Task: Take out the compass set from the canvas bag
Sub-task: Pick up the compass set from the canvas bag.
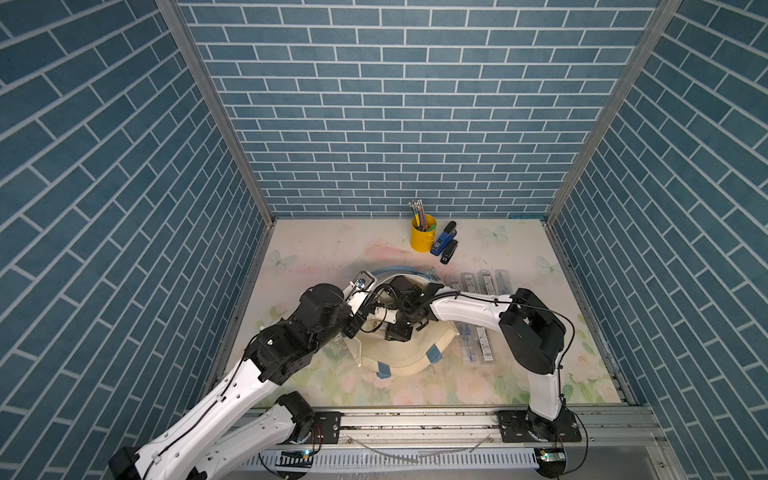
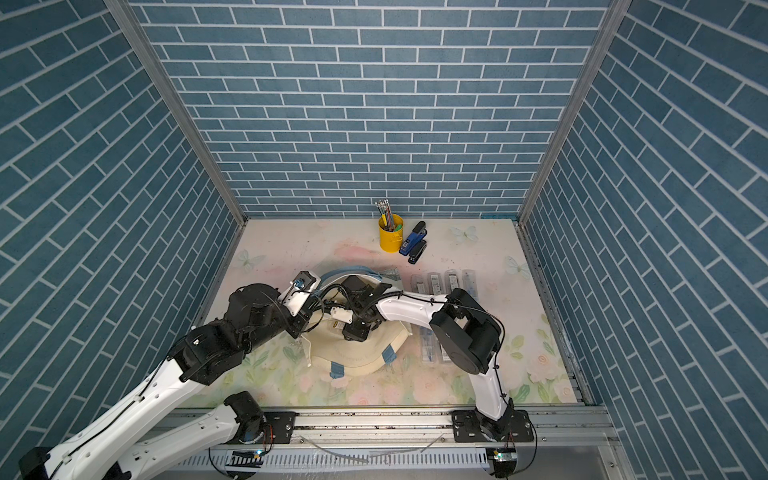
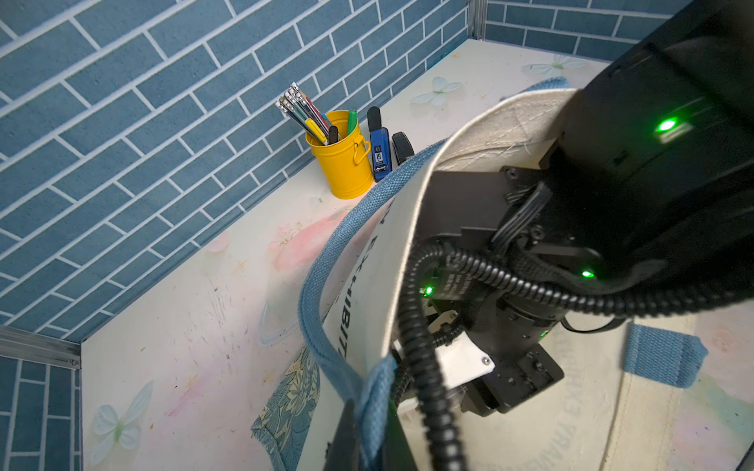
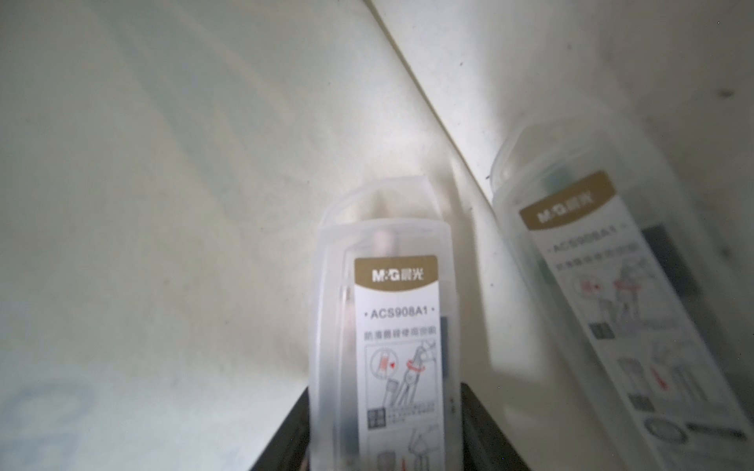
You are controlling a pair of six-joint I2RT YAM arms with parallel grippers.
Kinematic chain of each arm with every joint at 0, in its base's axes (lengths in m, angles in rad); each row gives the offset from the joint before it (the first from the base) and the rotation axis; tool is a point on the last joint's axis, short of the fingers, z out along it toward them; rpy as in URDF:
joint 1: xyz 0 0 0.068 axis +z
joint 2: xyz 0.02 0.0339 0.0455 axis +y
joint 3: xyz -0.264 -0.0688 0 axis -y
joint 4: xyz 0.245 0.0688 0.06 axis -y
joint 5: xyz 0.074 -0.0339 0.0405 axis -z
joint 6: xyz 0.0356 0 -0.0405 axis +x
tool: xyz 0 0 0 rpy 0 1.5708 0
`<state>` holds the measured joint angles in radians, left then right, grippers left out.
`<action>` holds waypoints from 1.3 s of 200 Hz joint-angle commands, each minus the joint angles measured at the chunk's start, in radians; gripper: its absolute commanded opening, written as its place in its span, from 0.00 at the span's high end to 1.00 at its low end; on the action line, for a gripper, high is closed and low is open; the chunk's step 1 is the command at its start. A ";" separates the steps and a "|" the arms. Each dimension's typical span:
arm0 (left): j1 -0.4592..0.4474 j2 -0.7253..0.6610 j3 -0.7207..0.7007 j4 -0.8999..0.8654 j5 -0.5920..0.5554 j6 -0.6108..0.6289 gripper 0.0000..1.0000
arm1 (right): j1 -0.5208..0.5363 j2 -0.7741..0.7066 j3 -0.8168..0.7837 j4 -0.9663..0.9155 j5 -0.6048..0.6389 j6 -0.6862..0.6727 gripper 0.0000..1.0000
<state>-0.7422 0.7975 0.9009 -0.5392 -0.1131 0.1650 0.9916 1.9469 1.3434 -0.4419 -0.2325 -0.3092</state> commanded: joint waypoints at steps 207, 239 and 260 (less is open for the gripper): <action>0.003 0.010 -0.006 0.064 -0.066 -0.014 1.00 | 0.009 -0.528 -0.260 -0.011 0.083 0.057 0.70; 0.004 -0.004 -0.020 0.066 -0.075 -0.022 1.00 | 0.008 -0.578 -0.254 -0.023 0.070 0.064 0.70; 0.004 -0.006 -0.020 0.061 -0.085 -0.028 1.00 | 0.009 -0.615 -0.253 -0.041 0.064 0.067 0.70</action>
<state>-0.7418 0.8078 0.8864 -0.5034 -0.1734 0.1516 1.0012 1.4014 1.1019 -0.4488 -0.1459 -0.2600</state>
